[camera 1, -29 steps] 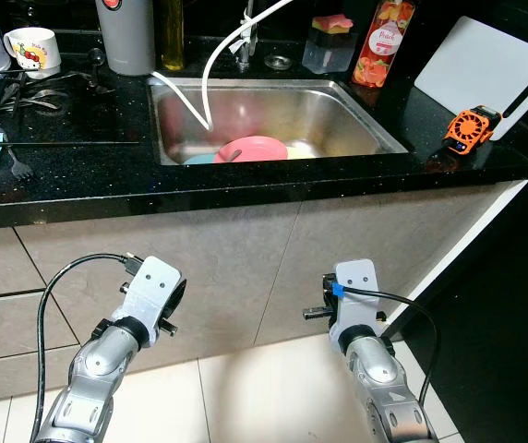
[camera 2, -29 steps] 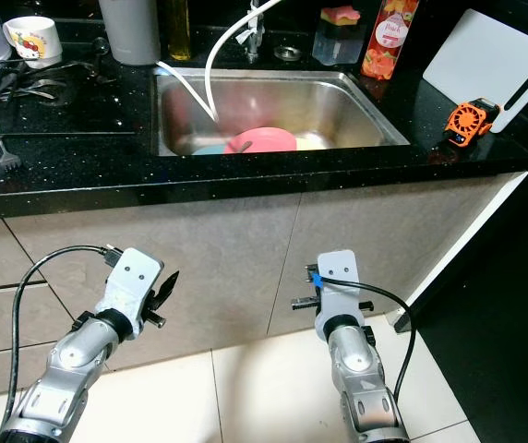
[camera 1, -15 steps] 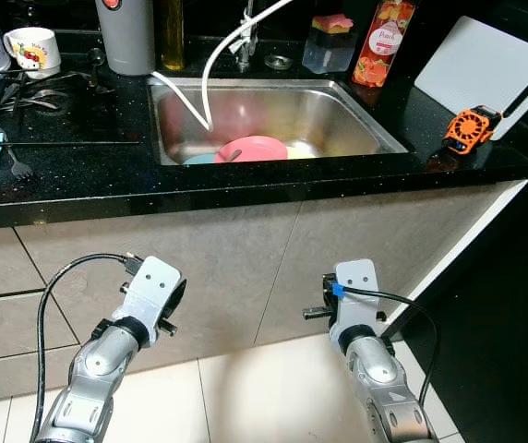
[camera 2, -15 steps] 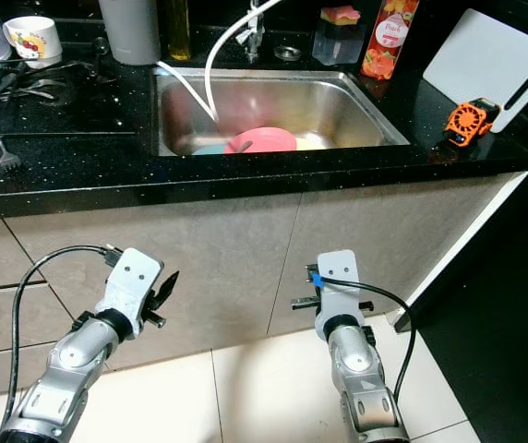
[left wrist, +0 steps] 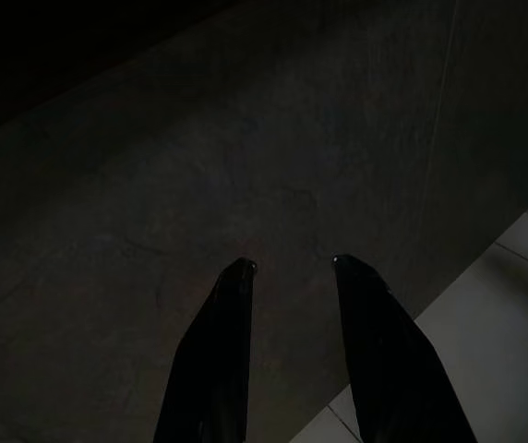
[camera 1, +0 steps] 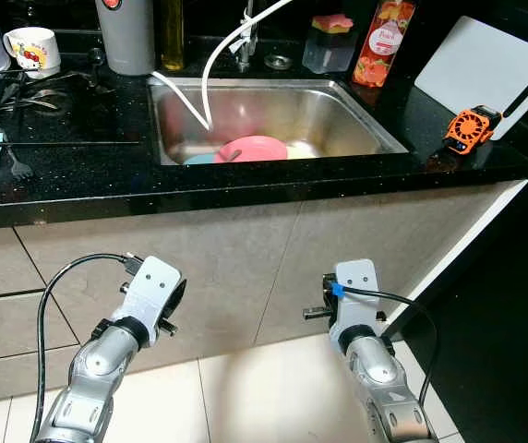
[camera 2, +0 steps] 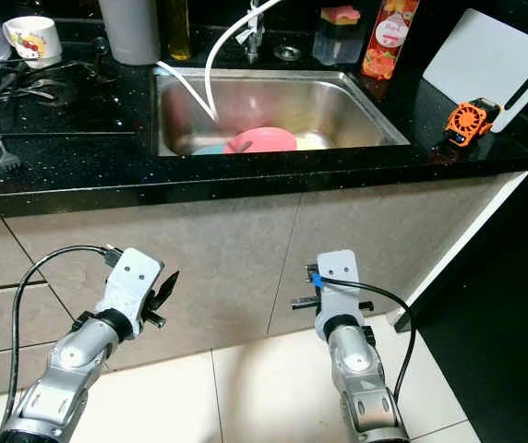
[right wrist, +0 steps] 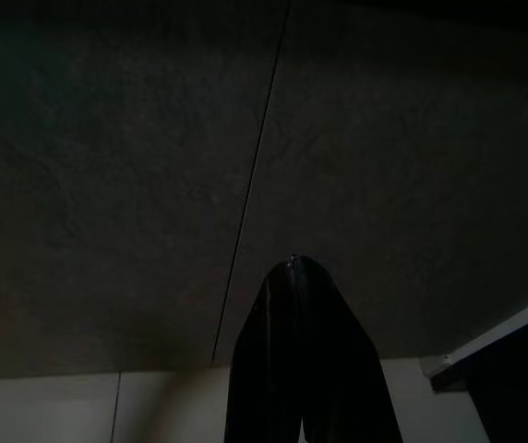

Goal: Kitchen organization

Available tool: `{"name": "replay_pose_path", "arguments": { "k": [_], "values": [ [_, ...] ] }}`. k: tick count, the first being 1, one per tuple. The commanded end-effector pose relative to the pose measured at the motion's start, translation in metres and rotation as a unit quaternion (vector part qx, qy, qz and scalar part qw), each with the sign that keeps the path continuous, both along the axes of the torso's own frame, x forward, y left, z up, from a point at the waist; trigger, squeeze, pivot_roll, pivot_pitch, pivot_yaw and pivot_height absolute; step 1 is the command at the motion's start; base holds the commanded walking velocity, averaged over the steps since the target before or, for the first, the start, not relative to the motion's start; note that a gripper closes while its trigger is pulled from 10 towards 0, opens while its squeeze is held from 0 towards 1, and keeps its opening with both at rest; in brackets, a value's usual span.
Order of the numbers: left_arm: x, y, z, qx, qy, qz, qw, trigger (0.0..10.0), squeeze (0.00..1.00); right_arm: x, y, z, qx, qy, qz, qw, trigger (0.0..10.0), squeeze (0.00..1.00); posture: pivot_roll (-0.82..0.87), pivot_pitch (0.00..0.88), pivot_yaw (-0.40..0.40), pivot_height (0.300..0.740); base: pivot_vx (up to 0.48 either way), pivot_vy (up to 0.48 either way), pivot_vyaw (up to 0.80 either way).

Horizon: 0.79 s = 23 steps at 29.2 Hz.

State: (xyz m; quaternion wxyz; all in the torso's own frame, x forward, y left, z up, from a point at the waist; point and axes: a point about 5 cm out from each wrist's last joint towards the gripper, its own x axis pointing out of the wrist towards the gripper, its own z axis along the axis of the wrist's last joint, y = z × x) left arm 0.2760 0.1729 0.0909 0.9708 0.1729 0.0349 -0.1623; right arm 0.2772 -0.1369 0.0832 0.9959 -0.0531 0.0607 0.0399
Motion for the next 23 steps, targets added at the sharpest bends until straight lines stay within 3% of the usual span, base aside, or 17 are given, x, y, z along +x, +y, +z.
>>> {"name": "replay_pose_path", "arguments": {
  "k": [1,23],
  "values": [
    [-0.0012,-0.0042,-0.0043,0.0,0.007,-0.009,1.0,10.0,0.0,0.0,-0.003,-0.0034,0.0,0.008,-0.005,1.0,10.0,0.0,0.19,0.049,-0.084,0.74,0.0,0.0,0.0],
    [-0.0003,-0.0033,-0.0044,0.001,0.007,-0.008,1.0,10.0,0.0,0.0007,-0.0024,-0.0033,0.001,0.007,-0.007,1.0,10.0,0.0,0.18,0.048,-0.08,0.74,0.0,0.0,0.0]
  ]
}}
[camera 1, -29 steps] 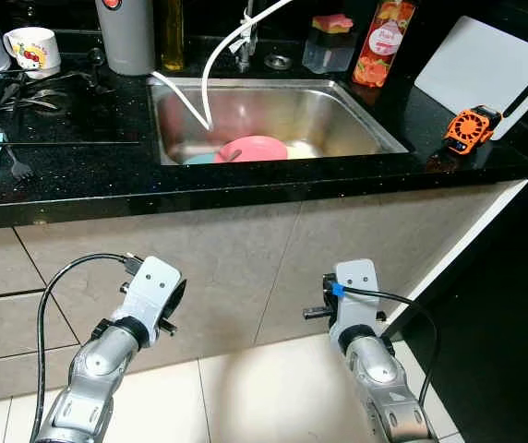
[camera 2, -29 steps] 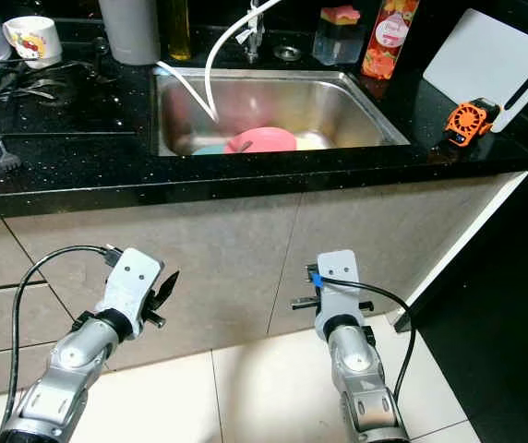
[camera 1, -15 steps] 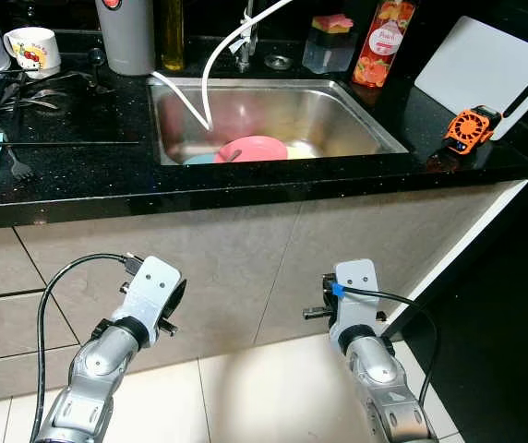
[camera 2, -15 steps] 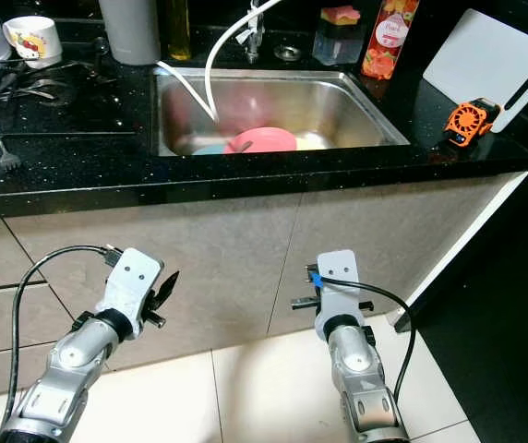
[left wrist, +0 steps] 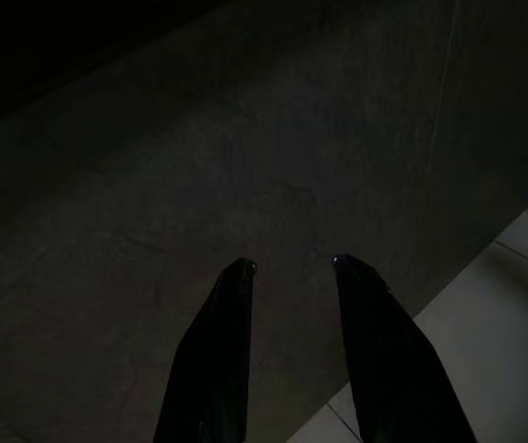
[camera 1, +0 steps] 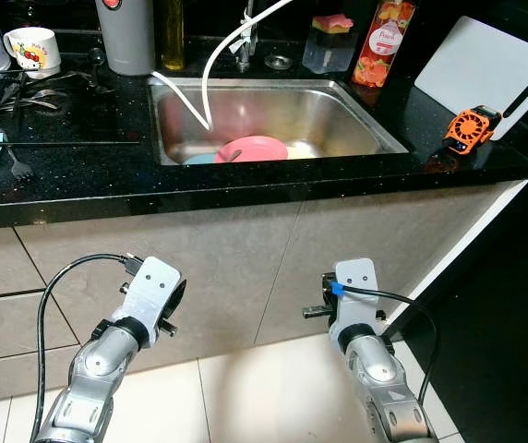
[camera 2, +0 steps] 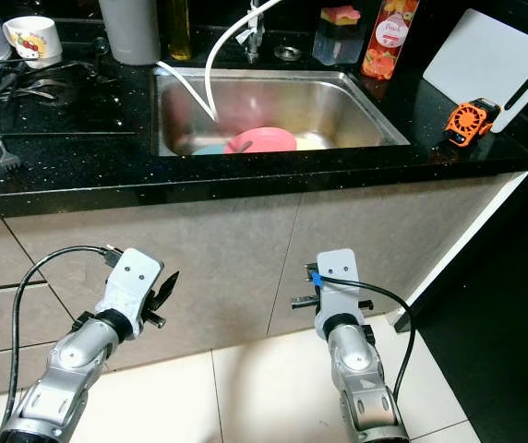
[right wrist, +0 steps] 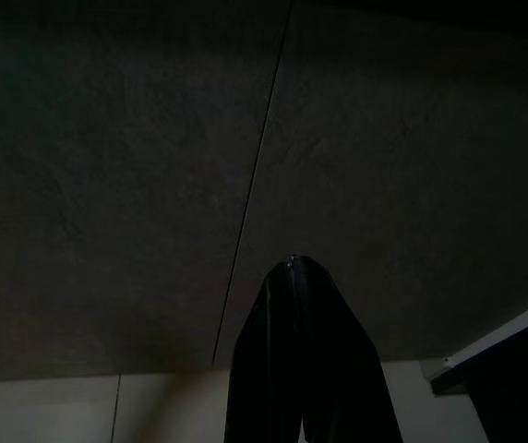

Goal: Kitchen organization

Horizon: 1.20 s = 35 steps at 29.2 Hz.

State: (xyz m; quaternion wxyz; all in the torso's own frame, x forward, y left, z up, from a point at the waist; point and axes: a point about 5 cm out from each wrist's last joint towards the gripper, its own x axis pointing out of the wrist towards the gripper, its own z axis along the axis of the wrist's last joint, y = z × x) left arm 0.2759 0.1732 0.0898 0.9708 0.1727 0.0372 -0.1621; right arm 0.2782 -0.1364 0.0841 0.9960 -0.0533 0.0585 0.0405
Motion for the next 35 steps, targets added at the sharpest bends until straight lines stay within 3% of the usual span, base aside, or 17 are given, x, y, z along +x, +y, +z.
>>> {"name": "replay_pose_path", "arguments": {
  "k": [1,35],
  "values": [
    [-0.0003,-0.0037,-0.0033,0.001,0.005,-0.009,1.0,10.0,0.0,-0.0003,-0.003,-0.0042,0.001,0.009,-0.008,1.0,10.0,0.0,0.18,0.048,-0.08,0.74,0.0,0.0,0.0],
    [-0.0002,-0.004,-0.0019,0.001,0.003,-0.01,1.0,10.0,0.0,-0.0003,-0.0041,-0.0032,0.003,0.009,-0.011,1.0,10.0,0.0,0.19,0.061,-0.08,0.74,0.0,0.0,0.0]
  ]
}}
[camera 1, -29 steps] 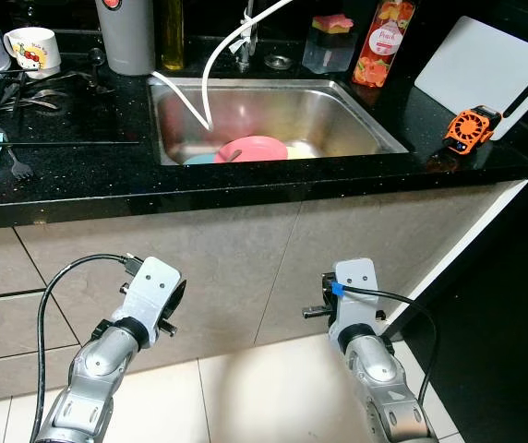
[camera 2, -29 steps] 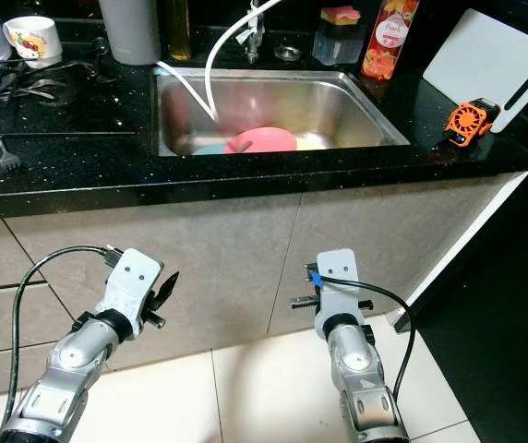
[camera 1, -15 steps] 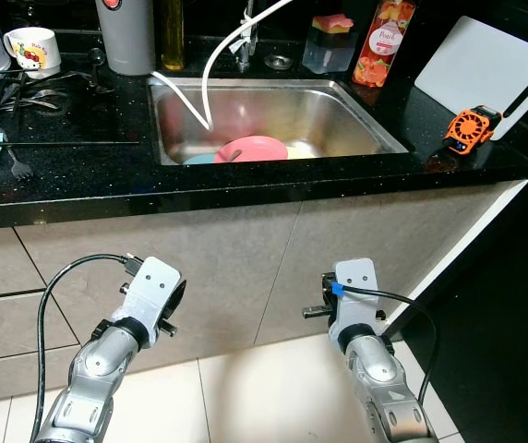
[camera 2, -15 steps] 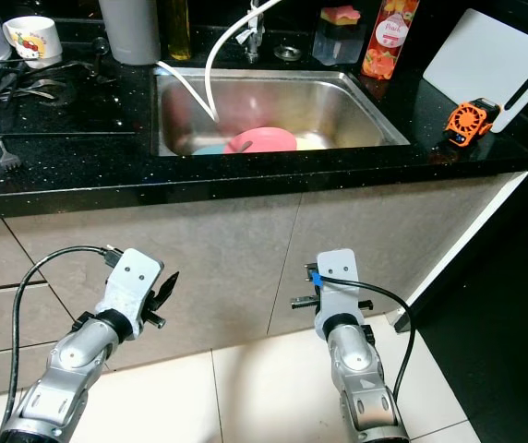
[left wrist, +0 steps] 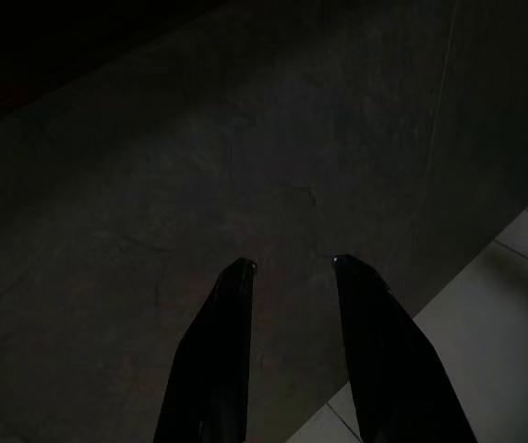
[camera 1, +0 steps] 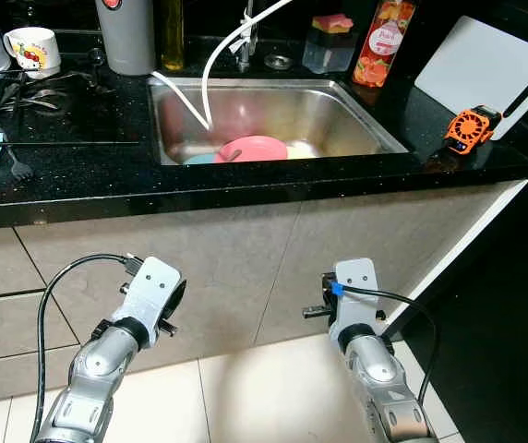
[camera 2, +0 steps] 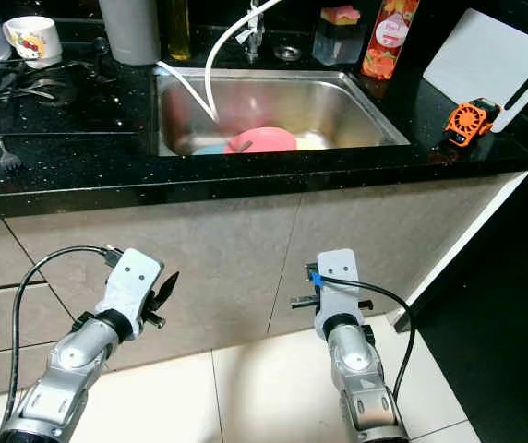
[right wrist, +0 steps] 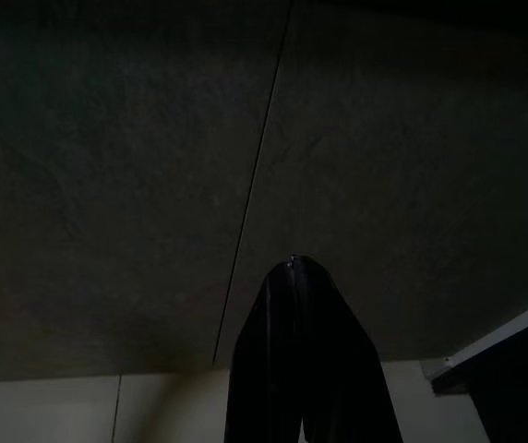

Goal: Kitchen organization

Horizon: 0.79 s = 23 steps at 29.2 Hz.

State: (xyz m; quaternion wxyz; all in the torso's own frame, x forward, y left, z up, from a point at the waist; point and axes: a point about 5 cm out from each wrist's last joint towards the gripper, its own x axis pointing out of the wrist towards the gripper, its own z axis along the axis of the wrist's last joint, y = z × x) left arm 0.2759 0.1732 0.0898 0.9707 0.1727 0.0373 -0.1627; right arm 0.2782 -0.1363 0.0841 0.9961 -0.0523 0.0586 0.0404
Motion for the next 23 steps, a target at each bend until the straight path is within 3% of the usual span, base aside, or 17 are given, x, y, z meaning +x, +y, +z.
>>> {"name": "replay_pose_path", "arguments": {
  "k": [1,23],
  "values": [
    [-0.0001,-0.004,-0.0018,0.001,0.003,-0.009,1.0,10.0,0.0,-0.0002,-0.0042,-0.0031,0.003,0.009,-0.011,1.0,10.0,0.0,0.19,0.061,-0.08,0.74,0.0,0.0,0.0],
    [0.0002,-0.0041,-0.0014,0.001,0.003,-0.009,1.0,10.0,0.0,-0.0001,-0.0039,-0.003,0.003,0.009,-0.01,1.0,10.0,0.0,0.19,0.06,-0.081,0.74,0.0,0.0,0.0]
  ]
}}
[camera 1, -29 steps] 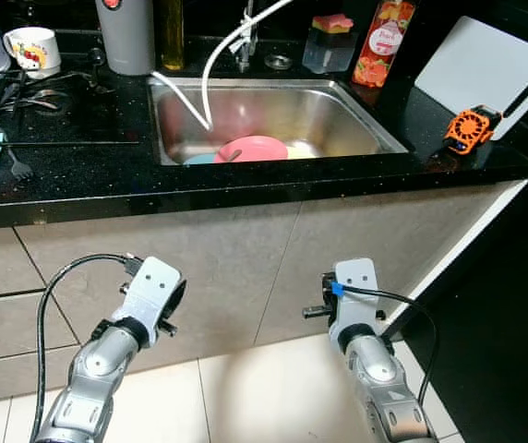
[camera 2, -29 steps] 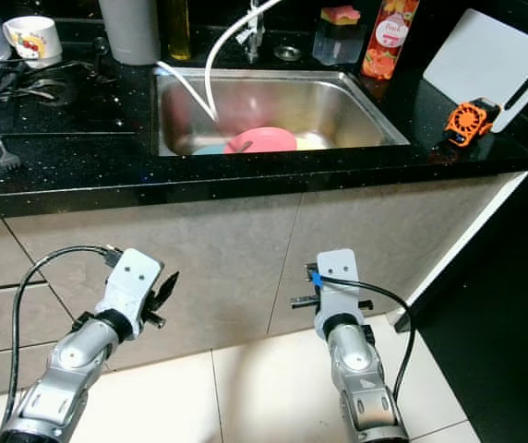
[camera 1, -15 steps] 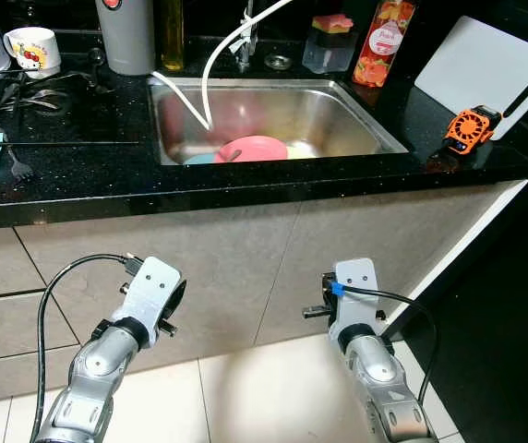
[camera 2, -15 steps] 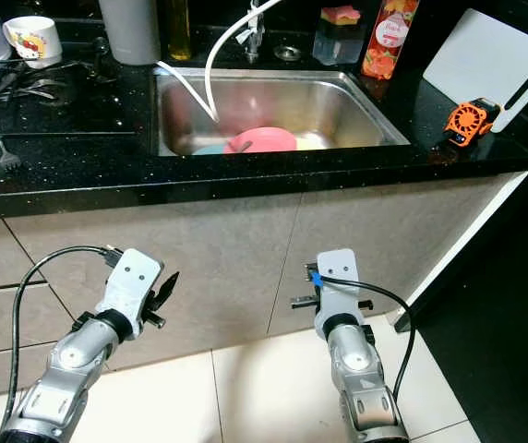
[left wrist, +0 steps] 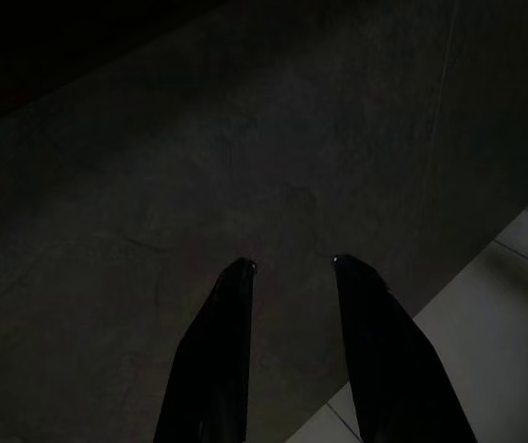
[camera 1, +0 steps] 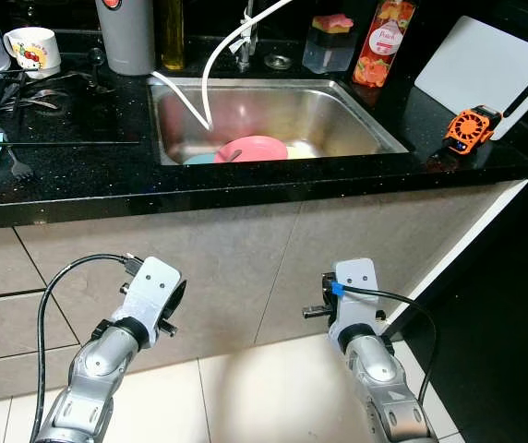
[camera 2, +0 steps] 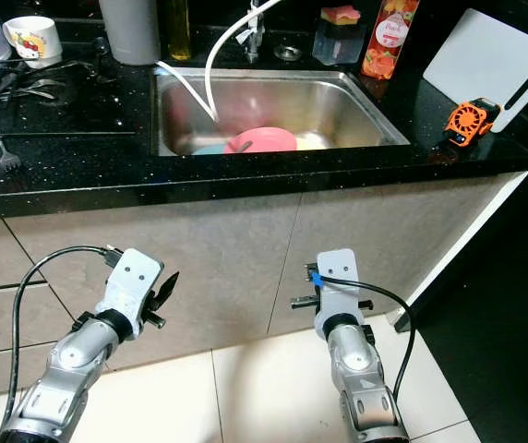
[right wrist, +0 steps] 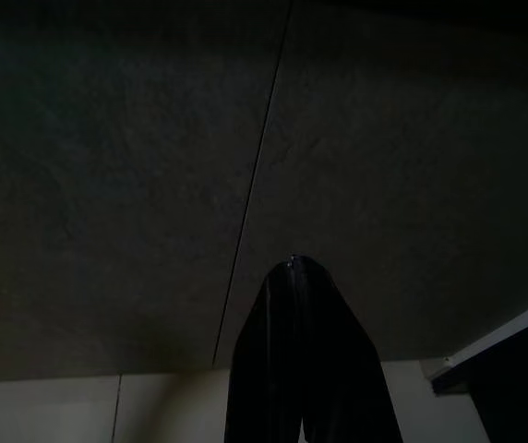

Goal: Kitchen organization

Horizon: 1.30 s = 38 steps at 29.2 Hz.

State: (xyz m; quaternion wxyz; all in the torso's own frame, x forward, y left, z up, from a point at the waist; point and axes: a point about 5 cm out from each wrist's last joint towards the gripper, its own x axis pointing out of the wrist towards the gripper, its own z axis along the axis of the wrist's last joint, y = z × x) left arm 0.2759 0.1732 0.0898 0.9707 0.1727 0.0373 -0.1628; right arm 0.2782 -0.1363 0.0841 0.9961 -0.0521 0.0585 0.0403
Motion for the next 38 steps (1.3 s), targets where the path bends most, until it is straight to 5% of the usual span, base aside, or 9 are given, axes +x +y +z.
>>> {"name": "replay_pose_path", "arguments": {
  "k": [1,38],
  "values": [
    [0.0001,-0.0041,-0.0016,0.001,0.003,-0.009,1.0,10.0,0.0,-0.0001,-0.0038,-0.0031,0.003,0.009,-0.01,1.0,10.0,0.0,0.19,0.059,-0.081,0.74,0.0,0.0,0.0],
    [0.0001,-0.0036,-0.0026,0.001,0.004,-0.009,1.0,10.0,0.0,0.0002,-0.0026,-0.0043,0.001,0.009,-0.006,1.0,10.0,0.0,0.19,0.048,-0.081,0.74,0.0,0.0,0.0]
  ]
}}
